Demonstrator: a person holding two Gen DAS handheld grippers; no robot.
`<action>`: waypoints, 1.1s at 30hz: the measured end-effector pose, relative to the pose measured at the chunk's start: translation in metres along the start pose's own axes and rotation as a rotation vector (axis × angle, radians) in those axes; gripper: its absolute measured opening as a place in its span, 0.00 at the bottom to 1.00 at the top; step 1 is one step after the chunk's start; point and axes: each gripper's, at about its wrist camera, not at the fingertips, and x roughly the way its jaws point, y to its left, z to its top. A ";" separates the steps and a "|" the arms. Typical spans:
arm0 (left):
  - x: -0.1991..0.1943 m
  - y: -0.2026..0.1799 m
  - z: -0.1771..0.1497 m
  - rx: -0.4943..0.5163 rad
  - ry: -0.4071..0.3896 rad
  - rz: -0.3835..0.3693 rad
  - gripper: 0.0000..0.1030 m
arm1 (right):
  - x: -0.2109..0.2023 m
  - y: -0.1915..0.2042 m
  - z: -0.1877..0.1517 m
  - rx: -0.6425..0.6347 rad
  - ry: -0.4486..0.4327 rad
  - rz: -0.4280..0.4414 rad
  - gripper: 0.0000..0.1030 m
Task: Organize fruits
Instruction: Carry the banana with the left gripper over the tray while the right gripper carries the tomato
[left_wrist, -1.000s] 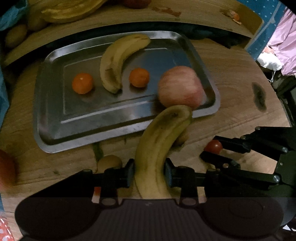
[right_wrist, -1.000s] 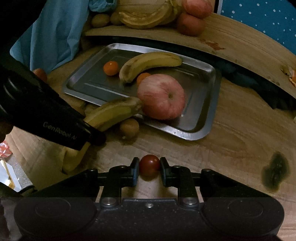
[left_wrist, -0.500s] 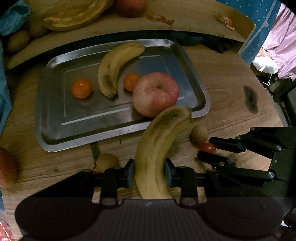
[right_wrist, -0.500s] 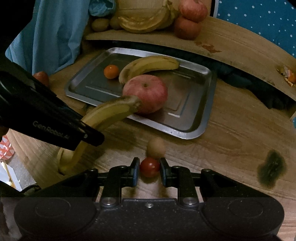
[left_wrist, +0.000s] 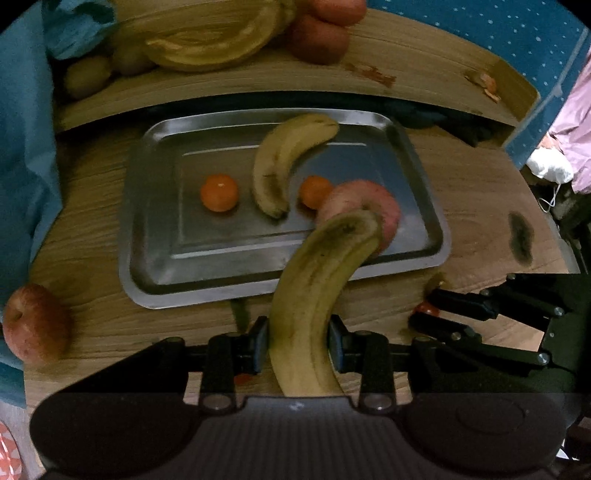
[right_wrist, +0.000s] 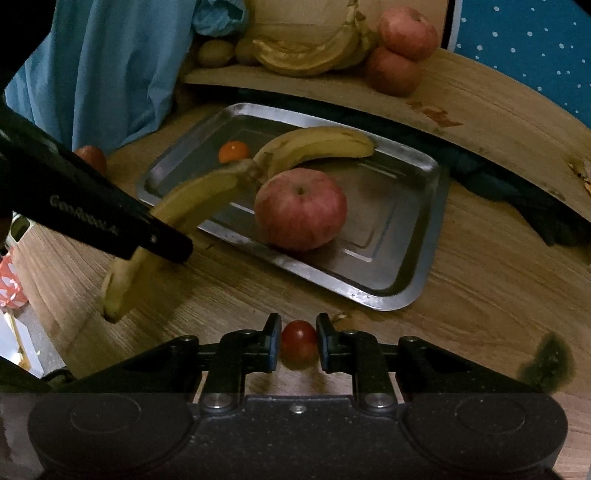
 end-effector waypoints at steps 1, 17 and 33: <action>0.000 0.002 0.000 -0.004 0.001 0.000 0.36 | 0.000 0.000 0.000 0.002 0.001 0.000 0.21; 0.008 0.003 0.004 0.013 0.014 -0.034 0.36 | 0.011 -0.006 -0.005 0.057 0.035 -0.014 0.22; -0.010 0.063 0.022 -0.103 -0.069 0.024 0.36 | -0.005 0.019 0.030 0.000 -0.079 0.033 0.22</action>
